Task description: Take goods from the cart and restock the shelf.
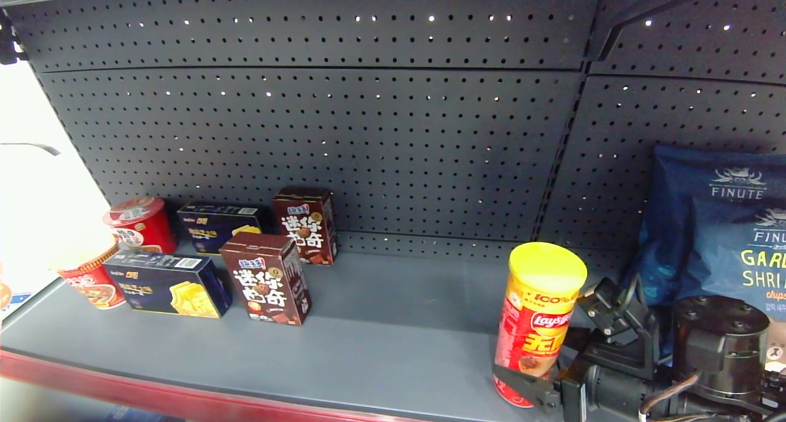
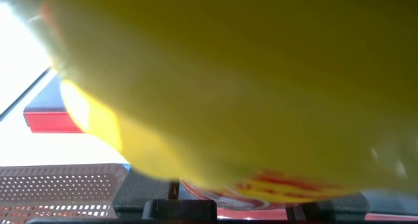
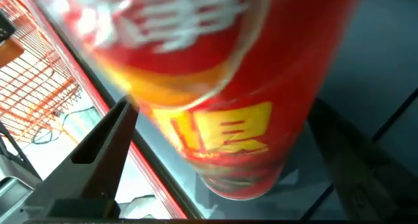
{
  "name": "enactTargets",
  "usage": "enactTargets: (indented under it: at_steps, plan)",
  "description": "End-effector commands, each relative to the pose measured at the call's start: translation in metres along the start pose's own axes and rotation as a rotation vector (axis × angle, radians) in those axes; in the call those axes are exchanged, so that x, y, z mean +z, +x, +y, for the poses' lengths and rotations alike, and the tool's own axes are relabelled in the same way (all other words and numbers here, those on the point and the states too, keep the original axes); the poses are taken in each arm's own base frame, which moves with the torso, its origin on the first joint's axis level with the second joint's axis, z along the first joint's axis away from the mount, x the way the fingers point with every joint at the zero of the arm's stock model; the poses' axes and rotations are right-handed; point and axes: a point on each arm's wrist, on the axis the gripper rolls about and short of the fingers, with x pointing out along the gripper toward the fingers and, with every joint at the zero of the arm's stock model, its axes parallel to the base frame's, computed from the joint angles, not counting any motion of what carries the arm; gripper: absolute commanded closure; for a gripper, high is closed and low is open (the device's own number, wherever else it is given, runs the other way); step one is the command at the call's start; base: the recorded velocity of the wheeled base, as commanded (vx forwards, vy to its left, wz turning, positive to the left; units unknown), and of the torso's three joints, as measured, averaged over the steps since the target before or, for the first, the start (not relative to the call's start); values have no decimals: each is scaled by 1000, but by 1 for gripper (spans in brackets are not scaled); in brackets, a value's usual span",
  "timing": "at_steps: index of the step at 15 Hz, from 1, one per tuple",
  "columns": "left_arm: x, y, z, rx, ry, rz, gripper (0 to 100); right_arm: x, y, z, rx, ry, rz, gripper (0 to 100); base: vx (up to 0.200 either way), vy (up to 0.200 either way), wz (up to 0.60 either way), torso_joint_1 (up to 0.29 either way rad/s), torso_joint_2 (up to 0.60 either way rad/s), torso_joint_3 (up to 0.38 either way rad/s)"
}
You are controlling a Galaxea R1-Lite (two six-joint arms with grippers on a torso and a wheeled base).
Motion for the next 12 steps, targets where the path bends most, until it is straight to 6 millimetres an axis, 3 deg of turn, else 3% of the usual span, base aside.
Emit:
enactTargets:
  at_steps: [1, 12]
  plan:
    - [1, -1, 0, 0, -1, -7, 100, 0, -2, 0, -10, -7, -4, 0, 0, 0, 0, 0, 0, 0]
    - [0, -1, 0, -3, -1, -6, 100, -2, -11, 12, -14, -29, -8, 0, 0, 0, 0, 0, 0, 0]
